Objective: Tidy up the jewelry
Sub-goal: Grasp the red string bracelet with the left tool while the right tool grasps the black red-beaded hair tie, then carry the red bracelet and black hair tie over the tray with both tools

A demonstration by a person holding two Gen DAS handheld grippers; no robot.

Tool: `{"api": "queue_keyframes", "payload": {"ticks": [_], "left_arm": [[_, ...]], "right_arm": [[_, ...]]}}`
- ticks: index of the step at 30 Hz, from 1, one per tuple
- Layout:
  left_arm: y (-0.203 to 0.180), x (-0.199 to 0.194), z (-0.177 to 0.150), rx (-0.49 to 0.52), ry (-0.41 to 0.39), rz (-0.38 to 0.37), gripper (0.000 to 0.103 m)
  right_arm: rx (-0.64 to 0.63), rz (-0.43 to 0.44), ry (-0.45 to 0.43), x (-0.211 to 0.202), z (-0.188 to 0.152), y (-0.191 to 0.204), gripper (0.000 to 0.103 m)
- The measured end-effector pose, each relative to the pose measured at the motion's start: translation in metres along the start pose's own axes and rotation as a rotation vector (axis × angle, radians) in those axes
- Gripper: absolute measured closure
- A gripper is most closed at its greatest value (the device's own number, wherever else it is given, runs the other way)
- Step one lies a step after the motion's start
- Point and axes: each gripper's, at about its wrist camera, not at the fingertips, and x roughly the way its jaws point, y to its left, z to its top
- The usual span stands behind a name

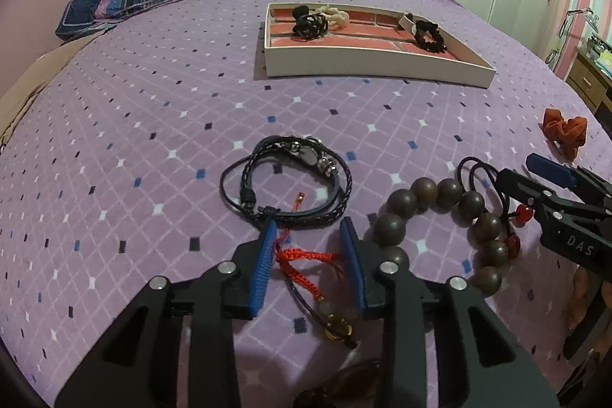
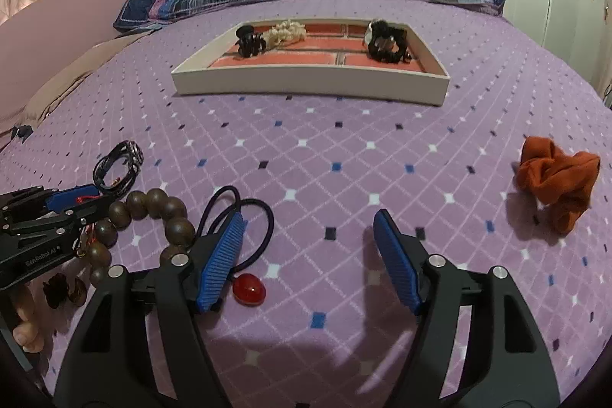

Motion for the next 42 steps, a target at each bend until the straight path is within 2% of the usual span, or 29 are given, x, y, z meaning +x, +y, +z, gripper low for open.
{"api": "queue_keyframes", "payload": {"ticks": [6,13,18,28,32,42], "left_arm": [[0.003,-0.001,0.0,-0.004,0.002,-0.002,0.071],[0.003,-0.002,0.0,-0.004,0.003,-0.007,0.073],[0.004,-0.002,-0.001,-0.001,0.003,-0.006,0.075],[-0.001,-0.004,-0.006,0.013,-0.013,0.009,0.085],[-0.001,-0.004,-0.005,0.007,-0.018,0.009,0.093],[0.0,-0.016,0.003,0.0,-0.062,-0.002,0.095]], "right_arm": [[-0.013,-0.011,-0.058,-0.014,0.003,0.003,0.036],[-0.027,-0.012,0.003,0.0,-0.002,0.008,0.037],[-0.043,-0.027,0.014,0.004,-0.004,0.011,0.05],[-0.074,-0.001,0.013,0.004,-0.005,0.016,0.094],[-0.074,0.007,0.011,0.004,-0.005,0.016,0.097],[-0.068,0.016,-0.029,-0.005,0.0,0.013,0.099]]}}
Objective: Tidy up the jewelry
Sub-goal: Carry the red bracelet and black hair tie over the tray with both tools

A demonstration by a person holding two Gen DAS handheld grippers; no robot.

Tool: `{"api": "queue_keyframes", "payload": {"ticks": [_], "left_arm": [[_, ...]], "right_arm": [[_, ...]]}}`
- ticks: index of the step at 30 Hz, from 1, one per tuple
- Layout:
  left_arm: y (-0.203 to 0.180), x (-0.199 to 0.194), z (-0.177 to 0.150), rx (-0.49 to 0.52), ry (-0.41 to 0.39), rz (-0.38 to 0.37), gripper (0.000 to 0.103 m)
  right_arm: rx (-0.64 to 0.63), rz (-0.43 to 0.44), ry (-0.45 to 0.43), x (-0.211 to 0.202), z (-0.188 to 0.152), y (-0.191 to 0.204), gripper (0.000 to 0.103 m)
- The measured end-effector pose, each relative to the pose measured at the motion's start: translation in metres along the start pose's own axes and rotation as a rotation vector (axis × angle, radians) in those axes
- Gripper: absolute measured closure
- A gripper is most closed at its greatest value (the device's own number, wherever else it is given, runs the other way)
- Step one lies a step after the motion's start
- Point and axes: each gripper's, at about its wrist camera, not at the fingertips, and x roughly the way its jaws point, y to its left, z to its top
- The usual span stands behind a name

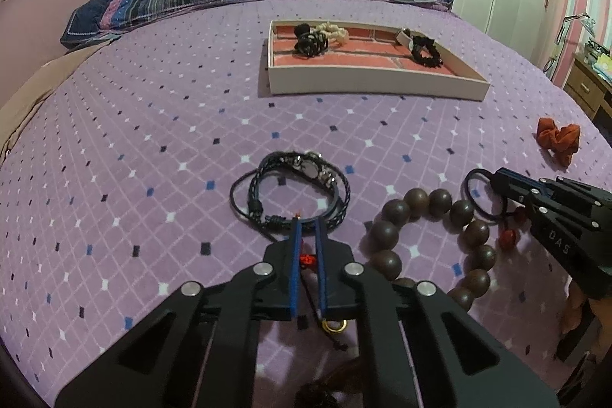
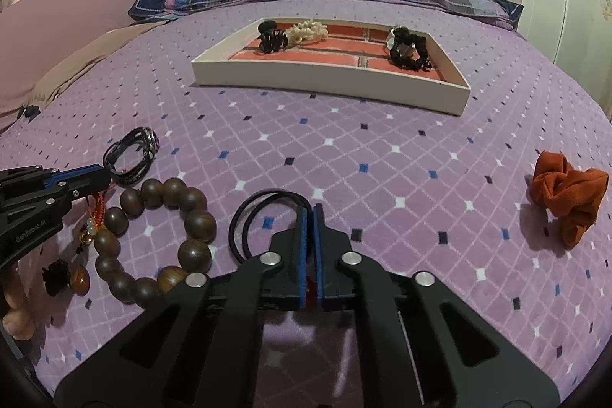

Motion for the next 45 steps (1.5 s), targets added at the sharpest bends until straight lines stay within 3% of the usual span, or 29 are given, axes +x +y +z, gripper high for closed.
{"api": "queue_keyframes", "payload": {"ticks": [10,18,31,36,45], "left_arm": [[0.005,-0.008,0.037,-0.073,-0.049,-0.039,0.096],[-0.003,0.002,0.08,-0.027,-0.071,-0.03,0.096],[0.004,0.041,0.173,-0.059,-0.111,-0.088,0.096],[0.004,0.085,0.204,-0.066,-0.063,-0.094,0.096],[0.015,0.173,0.211,-0.017,0.09,0.02,0.096]], "right_arm": [[0.003,-0.012,-0.054,-0.007,0.02,-0.018,0.099],[0.038,-0.006,-0.06,0.004,0.041,-0.036,0.099],[0.061,-0.063,-0.146,0.034,0.13,-0.079,0.099],[0.056,-0.101,-0.114,0.066,0.157,-0.097,0.099],[0.076,-0.155,-0.017,0.131,0.178,-0.128,0.099]]}}
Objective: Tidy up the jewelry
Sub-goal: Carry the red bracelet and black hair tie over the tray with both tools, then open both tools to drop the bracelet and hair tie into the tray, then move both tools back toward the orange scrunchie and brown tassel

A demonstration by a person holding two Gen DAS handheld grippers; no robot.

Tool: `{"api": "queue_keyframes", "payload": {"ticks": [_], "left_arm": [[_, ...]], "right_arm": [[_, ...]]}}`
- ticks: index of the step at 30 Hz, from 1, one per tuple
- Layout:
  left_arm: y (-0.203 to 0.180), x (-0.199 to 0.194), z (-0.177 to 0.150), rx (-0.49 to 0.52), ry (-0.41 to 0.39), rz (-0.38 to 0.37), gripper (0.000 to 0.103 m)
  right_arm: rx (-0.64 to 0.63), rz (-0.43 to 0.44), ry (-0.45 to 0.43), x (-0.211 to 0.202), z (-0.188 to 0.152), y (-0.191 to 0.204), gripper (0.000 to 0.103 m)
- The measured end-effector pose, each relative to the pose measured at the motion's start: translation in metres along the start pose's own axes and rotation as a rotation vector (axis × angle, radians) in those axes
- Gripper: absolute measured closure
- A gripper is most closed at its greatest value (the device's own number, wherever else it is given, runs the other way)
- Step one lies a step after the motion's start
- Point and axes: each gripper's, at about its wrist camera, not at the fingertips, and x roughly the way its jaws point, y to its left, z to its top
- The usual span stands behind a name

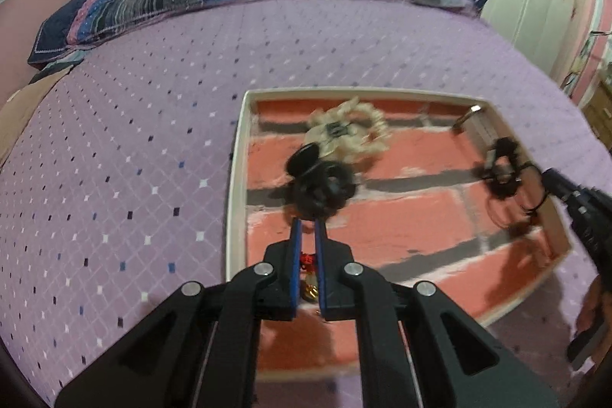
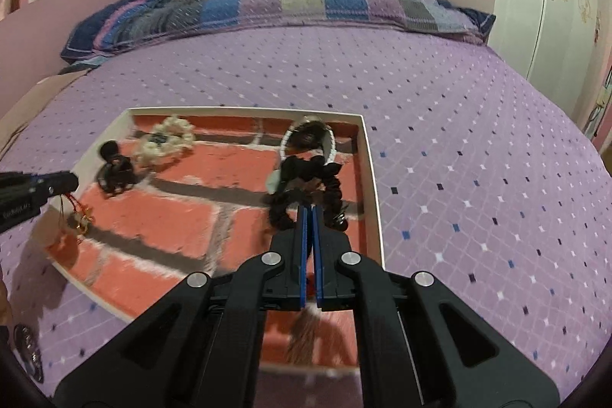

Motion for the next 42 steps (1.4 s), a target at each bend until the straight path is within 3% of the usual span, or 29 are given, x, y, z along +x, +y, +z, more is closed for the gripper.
{"api": "queue_keyframes", "payload": {"ticks": [10,21,24,25,27,28,31,33,35,38,42], "left_arm": [[0.015,0.029,0.001,-0.031,0.048,0.03,0.096],[0.004,0.036,-0.002,0.019,0.068,0.056,0.094],[0.0,0.031,-0.002,0.04,0.058,0.051,0.092],[-0.002,0.027,-0.001,0.049,0.052,0.052,0.087],[-0.006,0.018,0.0,0.059,0.023,0.068,0.042],[-0.009,0.008,0.001,0.072,-0.021,0.087,0.038],[-0.015,-0.005,0.003,0.09,-0.037,0.057,0.037],[-0.018,-0.013,0.004,0.094,-0.05,0.048,0.037],[-0.02,-0.026,0.006,0.084,-0.067,0.027,0.031],[-0.021,-0.048,0.009,0.059,-0.104,0.004,0.024],[-0.023,-0.087,0.009,0.052,-0.163,-0.019,0.016]], "right_arm": [[-0.011,-0.025,0.092,0.036,-0.003,-0.001,0.099],[0.024,-0.022,0.131,0.044,-0.003,-0.011,0.098],[0.028,-0.005,0.12,0.038,-0.003,-0.014,0.085],[0.027,-0.004,0.116,0.035,-0.003,-0.014,0.076],[0.025,0.008,0.107,0.028,-0.001,-0.015,0.07],[0.024,0.007,0.098,0.022,0.0,-0.016,0.066],[0.037,0.048,0.068,0.003,0.006,-0.019,0.048],[0.037,0.065,0.049,-0.011,0.01,-0.021,0.042],[0.028,0.062,0.011,-0.033,0.013,-0.023,0.026],[0.015,0.049,-0.038,-0.065,0.014,-0.027,0.014],[0.008,0.022,-0.092,-0.111,0.011,-0.041,0.006]]}}
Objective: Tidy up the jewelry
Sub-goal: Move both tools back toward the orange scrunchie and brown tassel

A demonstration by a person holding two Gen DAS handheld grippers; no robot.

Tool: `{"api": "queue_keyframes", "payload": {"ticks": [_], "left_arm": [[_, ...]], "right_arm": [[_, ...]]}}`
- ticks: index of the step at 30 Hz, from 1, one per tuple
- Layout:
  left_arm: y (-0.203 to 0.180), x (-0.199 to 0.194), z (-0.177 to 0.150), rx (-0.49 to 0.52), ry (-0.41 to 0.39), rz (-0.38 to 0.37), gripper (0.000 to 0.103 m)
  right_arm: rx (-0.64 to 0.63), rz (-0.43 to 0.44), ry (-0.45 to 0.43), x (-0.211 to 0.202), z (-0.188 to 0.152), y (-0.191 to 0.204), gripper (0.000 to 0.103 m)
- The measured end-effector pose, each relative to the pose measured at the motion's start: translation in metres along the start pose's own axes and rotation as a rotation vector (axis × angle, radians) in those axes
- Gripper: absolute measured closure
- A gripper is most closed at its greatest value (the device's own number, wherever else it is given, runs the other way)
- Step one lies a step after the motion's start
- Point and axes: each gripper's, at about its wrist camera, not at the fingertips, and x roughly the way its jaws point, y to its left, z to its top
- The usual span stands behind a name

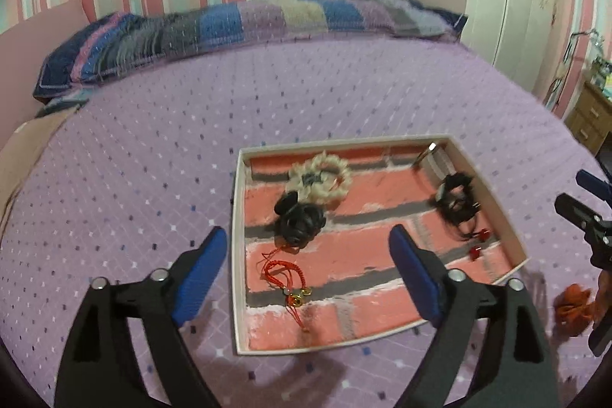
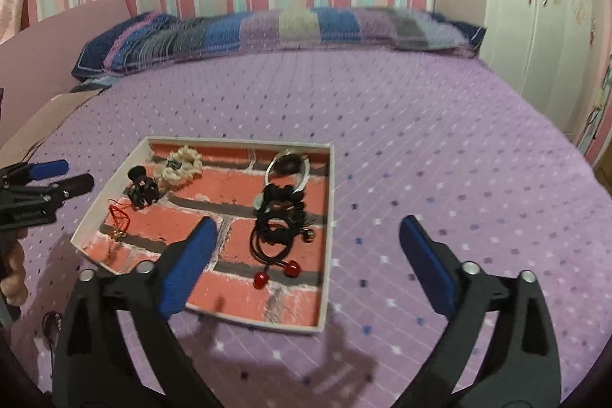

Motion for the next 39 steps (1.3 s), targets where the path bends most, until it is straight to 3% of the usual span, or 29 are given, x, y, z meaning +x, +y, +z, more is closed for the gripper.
{"api": "queue_keyframes", "payload": {"ticks": [9,17,22,31,39], "left_arm": [[0.003,-0.099,-0.021,0.0,-0.143,0.04,0.005],[0.03,-0.147,-0.074,-0.055,-0.149,0.088,0.004],[0.043,-0.165,-0.108,-0.138,-0.148,0.107,0.004],[0.046,-0.174,-0.159,-0.239,-0.092,0.148,0.004],[0.044,-0.171,-0.177,-0.237,-0.043,0.188,0.004]], "right_arm": [[0.005,-0.092,-0.063,-0.073,-0.033,-0.021,0.004],[0.092,-0.165,-0.061,-0.114,-0.089,-0.054,0.004],[0.189,-0.195,-0.08,-0.131,-0.107,-0.08,0.004],[0.253,-0.178,-0.077,-0.132,-0.123,-0.084,0.004],[0.226,-0.19,-0.082,-0.136,-0.125,-0.069,0.004]]}}
